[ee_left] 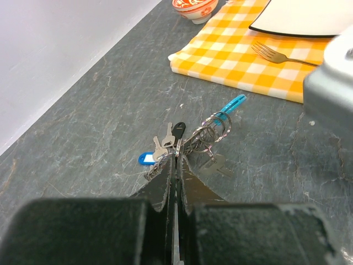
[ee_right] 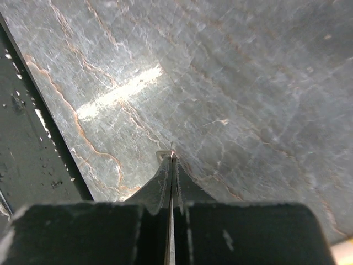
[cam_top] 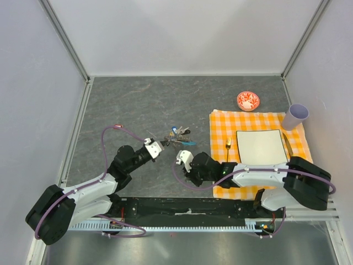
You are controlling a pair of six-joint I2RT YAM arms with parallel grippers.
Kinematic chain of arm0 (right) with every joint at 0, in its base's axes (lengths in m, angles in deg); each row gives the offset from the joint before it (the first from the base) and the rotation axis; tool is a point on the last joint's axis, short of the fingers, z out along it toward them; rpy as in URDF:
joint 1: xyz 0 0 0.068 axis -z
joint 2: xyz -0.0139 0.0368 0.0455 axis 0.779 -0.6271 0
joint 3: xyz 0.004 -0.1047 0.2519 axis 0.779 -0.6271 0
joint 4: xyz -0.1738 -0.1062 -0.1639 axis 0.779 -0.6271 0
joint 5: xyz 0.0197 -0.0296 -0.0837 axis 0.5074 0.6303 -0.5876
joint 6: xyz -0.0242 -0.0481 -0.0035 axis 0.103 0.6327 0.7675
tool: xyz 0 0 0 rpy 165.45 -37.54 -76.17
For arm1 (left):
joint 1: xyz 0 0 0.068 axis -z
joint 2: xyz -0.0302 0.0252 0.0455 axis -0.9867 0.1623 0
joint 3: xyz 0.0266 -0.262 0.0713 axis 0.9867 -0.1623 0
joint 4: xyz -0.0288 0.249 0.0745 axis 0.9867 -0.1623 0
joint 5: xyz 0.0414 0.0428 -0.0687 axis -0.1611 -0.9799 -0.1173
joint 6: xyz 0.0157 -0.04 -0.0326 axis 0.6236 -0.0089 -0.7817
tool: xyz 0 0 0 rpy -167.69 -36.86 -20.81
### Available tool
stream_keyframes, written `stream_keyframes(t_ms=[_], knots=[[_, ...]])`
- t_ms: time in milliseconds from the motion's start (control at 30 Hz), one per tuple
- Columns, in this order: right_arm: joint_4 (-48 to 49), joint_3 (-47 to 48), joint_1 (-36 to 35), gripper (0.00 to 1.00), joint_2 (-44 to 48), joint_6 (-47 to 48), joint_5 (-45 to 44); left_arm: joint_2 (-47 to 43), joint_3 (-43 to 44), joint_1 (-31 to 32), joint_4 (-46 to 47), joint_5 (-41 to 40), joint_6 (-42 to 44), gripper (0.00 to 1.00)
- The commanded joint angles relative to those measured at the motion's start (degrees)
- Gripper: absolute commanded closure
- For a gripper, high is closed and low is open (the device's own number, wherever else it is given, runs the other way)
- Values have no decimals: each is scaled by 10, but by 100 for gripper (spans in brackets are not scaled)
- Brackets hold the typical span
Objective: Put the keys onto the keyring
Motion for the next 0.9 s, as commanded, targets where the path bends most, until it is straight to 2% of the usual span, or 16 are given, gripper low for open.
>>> stream_keyframes(t_ms=[0, 267, 433, 533, 867], knots=[[-67, 47, 0, 100, 79, 37, -45, -13, -1, 0, 40, 33, -3, 98], [-259, 137, 0, 100, 214, 150, -173, -29, 10, 2, 13, 109, 15, 98], [-357, 218, 0, 100, 243, 213, -231, -38, 28, 22, -18, 134, 62, 98], [-397, 253, 0, 100, 237, 240, -236, -41, 43, 46, -53, 131, 99, 98], [-361, 243, 0, 100, 206, 297, -172, -66, 37, 111, -33, 115, 143, 98]])
